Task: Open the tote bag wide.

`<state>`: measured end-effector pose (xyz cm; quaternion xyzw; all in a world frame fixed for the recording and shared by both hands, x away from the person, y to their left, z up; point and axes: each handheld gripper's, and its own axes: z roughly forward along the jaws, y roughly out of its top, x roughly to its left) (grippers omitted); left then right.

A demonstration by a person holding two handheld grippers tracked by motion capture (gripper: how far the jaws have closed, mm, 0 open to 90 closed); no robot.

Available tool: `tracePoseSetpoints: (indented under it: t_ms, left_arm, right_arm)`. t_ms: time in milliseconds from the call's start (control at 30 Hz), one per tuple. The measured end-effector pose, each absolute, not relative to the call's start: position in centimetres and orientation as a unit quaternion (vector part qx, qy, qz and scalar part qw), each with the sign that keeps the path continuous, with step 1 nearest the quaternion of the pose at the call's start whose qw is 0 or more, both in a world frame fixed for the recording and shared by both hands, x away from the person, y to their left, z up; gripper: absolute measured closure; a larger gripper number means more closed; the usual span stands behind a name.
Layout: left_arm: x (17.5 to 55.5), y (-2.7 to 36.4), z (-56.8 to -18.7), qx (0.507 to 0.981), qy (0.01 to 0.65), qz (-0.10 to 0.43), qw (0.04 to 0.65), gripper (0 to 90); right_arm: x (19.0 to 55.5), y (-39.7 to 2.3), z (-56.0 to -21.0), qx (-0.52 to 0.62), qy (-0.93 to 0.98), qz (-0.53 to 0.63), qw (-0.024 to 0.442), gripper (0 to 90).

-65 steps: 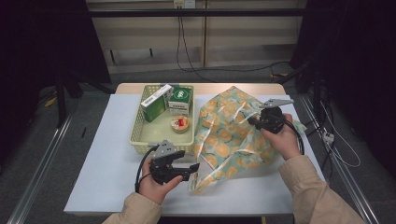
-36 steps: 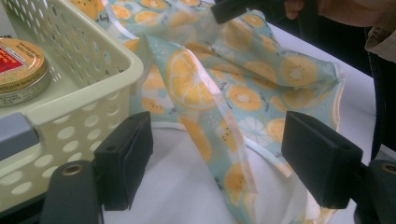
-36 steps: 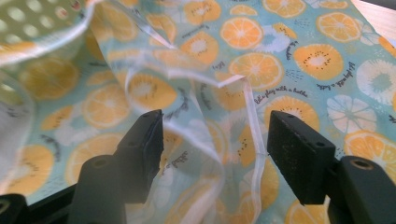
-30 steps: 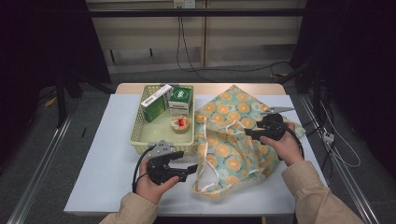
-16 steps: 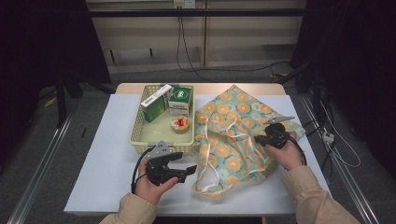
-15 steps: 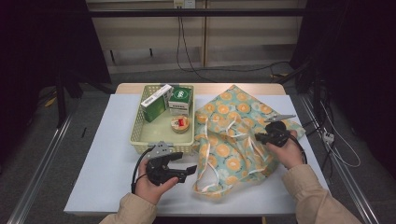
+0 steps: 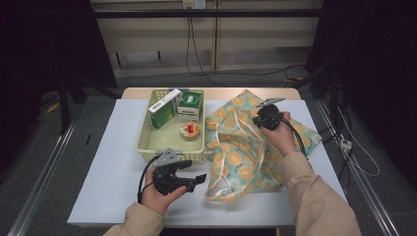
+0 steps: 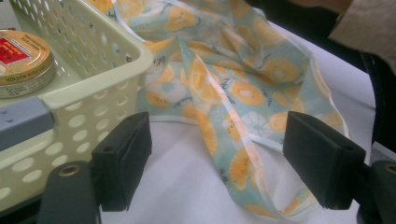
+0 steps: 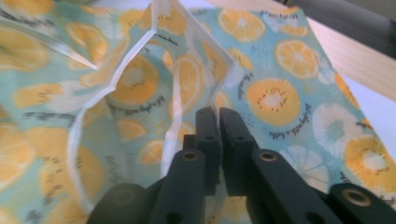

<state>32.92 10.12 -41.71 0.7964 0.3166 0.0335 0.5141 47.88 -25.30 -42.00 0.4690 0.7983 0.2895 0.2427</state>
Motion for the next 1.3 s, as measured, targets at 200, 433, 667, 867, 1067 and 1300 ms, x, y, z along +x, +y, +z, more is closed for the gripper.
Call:
tracePoseSetpoints:
  t_ms: [200,433,667,867,1067,1300]
  left_arm:
    - [33.1,10.2,-41.9,0.796,0.318,0.030,0.514,23.4]
    - [32.9,10.0,-41.7,0.796,0.315,0.032,0.515,22.8]
    - [32.8,10.2,-41.6,0.795,0.316,0.034,0.518,22.5]
    - [32.9,10.2,-41.6,0.796,0.315,0.032,0.516,22.5]
    - [33.0,10.3,-41.6,0.795,0.316,0.033,0.517,22.5]
    - [33.2,10.8,-41.1,0.792,0.318,0.035,0.520,21.1]
  right_arm:
    - [47.1,-25.6,-41.9,0.479,0.789,0.290,0.251,54.0]
    - [43.5,-23.9,-39.5,0.441,0.793,0.342,0.244,43.7]
    - [41.2,-21.7,-42.1,0.411,0.823,0.331,0.208,35.0]
    - [40.9,-21.9,-45.0,0.426,0.831,0.292,0.207,23.4]
    - [41.2,-22.6,-45.7,0.451,0.816,0.307,0.193,40.3]
    - [42.2,-24.7,-45.4,0.465,0.804,0.313,0.199,89.3]
